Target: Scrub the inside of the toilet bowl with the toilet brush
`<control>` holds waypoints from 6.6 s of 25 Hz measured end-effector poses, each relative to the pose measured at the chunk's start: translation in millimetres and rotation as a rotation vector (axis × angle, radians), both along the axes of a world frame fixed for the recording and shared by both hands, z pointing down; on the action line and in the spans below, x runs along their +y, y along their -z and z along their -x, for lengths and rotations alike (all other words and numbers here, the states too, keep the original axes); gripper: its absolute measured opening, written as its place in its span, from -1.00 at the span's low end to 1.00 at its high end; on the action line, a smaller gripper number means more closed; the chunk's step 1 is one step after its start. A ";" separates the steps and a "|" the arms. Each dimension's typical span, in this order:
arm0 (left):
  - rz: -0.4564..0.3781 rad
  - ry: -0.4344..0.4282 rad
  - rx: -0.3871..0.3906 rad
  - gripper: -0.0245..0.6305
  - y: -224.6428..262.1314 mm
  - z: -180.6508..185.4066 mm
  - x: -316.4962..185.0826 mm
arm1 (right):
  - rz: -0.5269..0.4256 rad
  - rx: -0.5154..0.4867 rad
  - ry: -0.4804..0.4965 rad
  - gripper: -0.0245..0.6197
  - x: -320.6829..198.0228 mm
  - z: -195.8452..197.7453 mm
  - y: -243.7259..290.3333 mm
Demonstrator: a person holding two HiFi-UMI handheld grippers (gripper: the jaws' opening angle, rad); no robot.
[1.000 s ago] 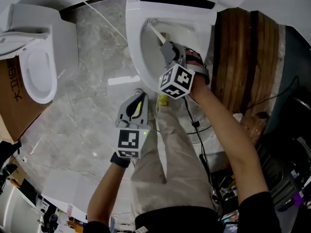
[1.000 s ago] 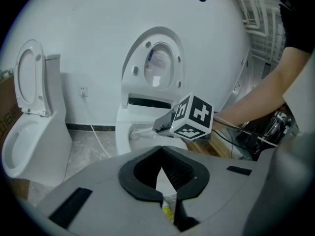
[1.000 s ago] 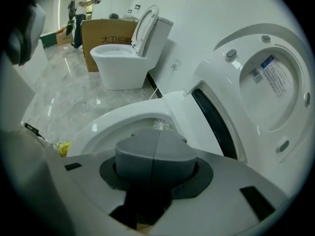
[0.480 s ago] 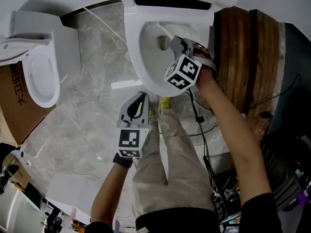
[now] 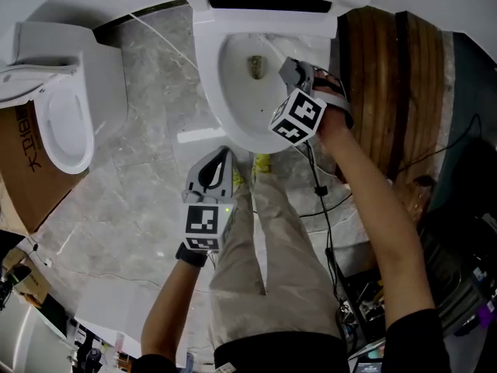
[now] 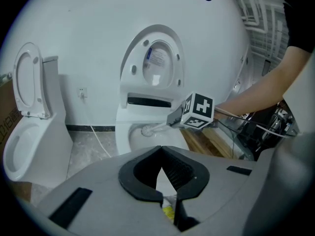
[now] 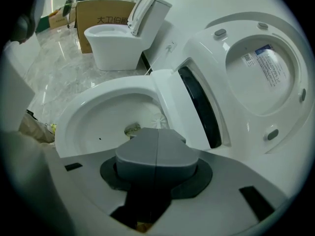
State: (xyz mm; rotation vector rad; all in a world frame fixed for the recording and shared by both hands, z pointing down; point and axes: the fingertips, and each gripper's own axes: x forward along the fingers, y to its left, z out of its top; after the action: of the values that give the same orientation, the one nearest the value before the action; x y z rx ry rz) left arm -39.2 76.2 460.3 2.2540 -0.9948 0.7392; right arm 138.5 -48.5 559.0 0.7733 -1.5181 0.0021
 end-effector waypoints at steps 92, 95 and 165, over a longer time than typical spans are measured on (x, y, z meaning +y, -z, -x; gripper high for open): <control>-0.003 0.091 0.022 -0.87 -0.8 4.4 11.1 | 0.381 -0.146 -0.351 -0.41 229.7 0.3 40.3; 0.001 0.101 0.021 -0.87 -1.5 7.0 12.0 | 0.407 -0.175 -0.374 -0.41 231.3 3.4 43.8; -0.022 0.094 0.000 -0.87 -15.8 34.6 -2.8 | 0.182 -0.525 -0.527 -0.41 18.5 84.2 6.5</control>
State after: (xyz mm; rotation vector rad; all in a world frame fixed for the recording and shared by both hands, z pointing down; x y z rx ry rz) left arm -73.8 73.5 476.2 2.2092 -1.1054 0.6909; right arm 54.3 -29.9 552.5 1.0552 -1.7233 0.7774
